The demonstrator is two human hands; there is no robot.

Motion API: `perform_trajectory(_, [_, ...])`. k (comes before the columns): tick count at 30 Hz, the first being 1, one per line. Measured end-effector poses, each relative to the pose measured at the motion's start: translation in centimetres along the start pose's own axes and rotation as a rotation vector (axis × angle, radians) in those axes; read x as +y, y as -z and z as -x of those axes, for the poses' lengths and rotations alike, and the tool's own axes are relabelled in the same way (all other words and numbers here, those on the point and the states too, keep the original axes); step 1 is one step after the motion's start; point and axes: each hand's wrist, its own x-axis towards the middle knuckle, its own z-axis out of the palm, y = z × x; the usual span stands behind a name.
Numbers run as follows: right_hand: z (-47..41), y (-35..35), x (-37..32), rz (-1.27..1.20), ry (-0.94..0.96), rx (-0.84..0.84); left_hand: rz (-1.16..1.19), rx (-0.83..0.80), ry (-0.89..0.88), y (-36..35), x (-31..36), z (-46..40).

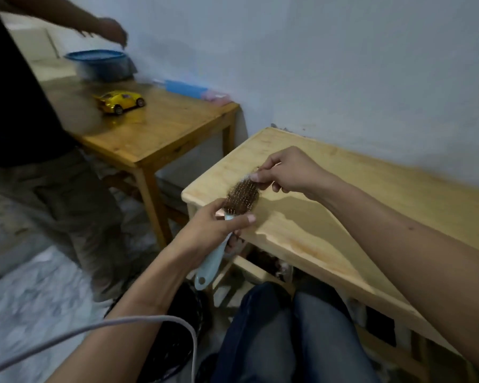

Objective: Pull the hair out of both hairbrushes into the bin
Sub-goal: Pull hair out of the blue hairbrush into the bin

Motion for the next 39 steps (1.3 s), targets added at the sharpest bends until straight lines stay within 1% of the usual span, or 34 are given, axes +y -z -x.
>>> perform_trajectory(3, [-1.9, -3.8, -1.8, 0.009, 0.063, -0.081, -0.072, 0.103, 0.004, 3.4, -0.8, 1.5])
perform_trajectory(5, [-2.6, -6.6, -3.1, 0.019, 0.108, -0.155, -0.076, 0.175, 0.013, 5.3, -1.7, 2.9])
perform_trajectory(8, [-2.8, -11.0, -4.9, 0.038, 0.178, -0.251, -0.038, 0.318, 0.032, 7.9, -3.5, 5.5])
perform_trajectory(11, [-2.1, -15.1, -6.6, 0.099, 0.219, -0.374, -0.132, 0.481, 0.052, 9.9, -5.4, 8.6])
perform_trajectory(13, [-1.4, -18.0, -7.2, 0.111, 0.224, -0.476, -0.145, 0.576, 0.085, 10.9, -6.8, 10.4])
perform_trajectory(15, [-0.8, -21.0, -7.2, 0.075, 0.233, -0.543, -0.150, 0.675, 0.154, 11.4, -8.1, 12.3])
perform_trajectory(17, [-0.5, -23.7, -7.0, 0.032, 0.252, -0.573, -0.148, 0.734, 0.200, 11.7, -9.3, 14.1])
perform_trajectory(19, [-0.3, -26.0, -6.6, -0.005, 0.255, -0.600, -0.108, 0.772, 0.206, 11.8, -10.4, 15.7])
perform_trajectory(21, [-0.1, -27.6, -6.2, -0.018, 0.239, -0.638, -0.084, 0.812, 0.219, 11.6, -11.6, 17.0])
perform_trajectory(24, [0.1, -29.7, -4.9, -0.034, 0.182, -0.699, -0.080, 0.929, 0.271, 11.2, -13.9, 18.4])
perform_trajectory(26, [-0.1, -31.0, -3.9, -0.045, 0.132, -0.708, -0.139, 1.002, 0.344, 11.3, -15.9, 19.4])
perform_trajectory(28, [-0.4, -31.8, -3.0, -0.033, 0.070, -0.713, -0.136, 1.075, 0.407, 11.2, -17.3, 20.2])
perform_trajectory(31, [-0.9, -32.0, -1.9, -0.044, -0.030, -0.697, -0.140, 1.153, 0.428, 10.9, -18.2, 21.1])
perform_trajectory(35, [-1.9, -33.4, -1.1, -0.062, -0.107, -0.595, -0.142, 1.244, 0.434, 11.1, -18.0, 21.0])
perform_trajectory(37, [-2.4, -34.2, -1.0, -0.047, -0.096, -0.586, -0.155, 1.244, 0.441, 11.2, -17.8, 20.6])
perform_trajectory(39, [-2.3, -34.5, -1.3, -0.009, -0.009, -0.630, -0.199, 1.241, 0.434, 11.2, -17.8, 20.1])
